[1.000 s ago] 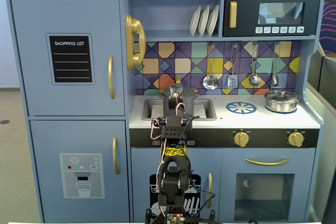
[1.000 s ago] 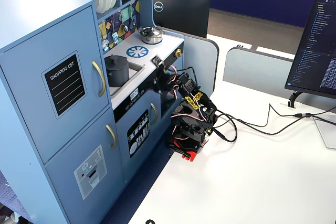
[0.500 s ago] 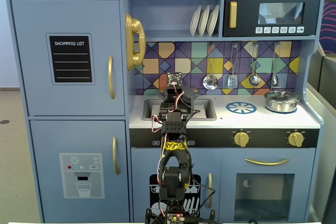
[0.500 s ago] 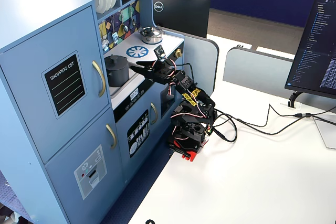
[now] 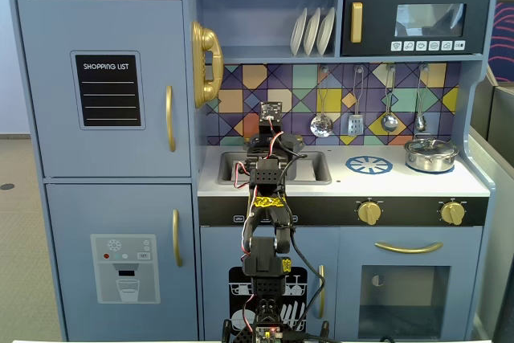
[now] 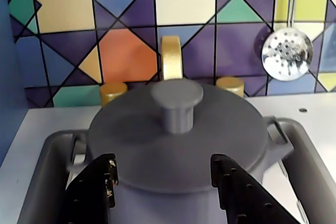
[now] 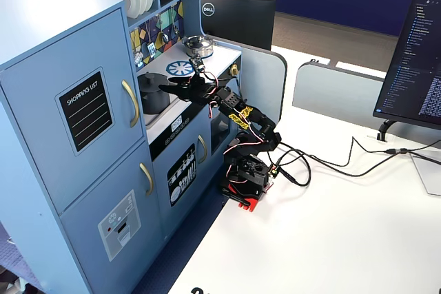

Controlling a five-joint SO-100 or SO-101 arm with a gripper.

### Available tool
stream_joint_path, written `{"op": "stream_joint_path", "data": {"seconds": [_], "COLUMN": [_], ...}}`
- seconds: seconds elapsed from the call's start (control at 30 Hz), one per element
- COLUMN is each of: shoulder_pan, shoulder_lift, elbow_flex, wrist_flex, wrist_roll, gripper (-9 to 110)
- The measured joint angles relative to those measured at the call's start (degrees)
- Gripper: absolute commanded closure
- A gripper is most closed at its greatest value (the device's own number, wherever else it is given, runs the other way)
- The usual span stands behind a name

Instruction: Take off the lid from the gray recipient and place it on the counter

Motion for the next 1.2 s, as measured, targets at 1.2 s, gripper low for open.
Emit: {"op": "stream_joint_path", "data": {"seconds": [1.2], "shoulder_pan": [0.1], "shoulder_lift": [-25.5], "elbow_flex": [-10.8], "wrist_flex": [-14.0], "wrist_roll": [-2.1], "gripper": [93]}}
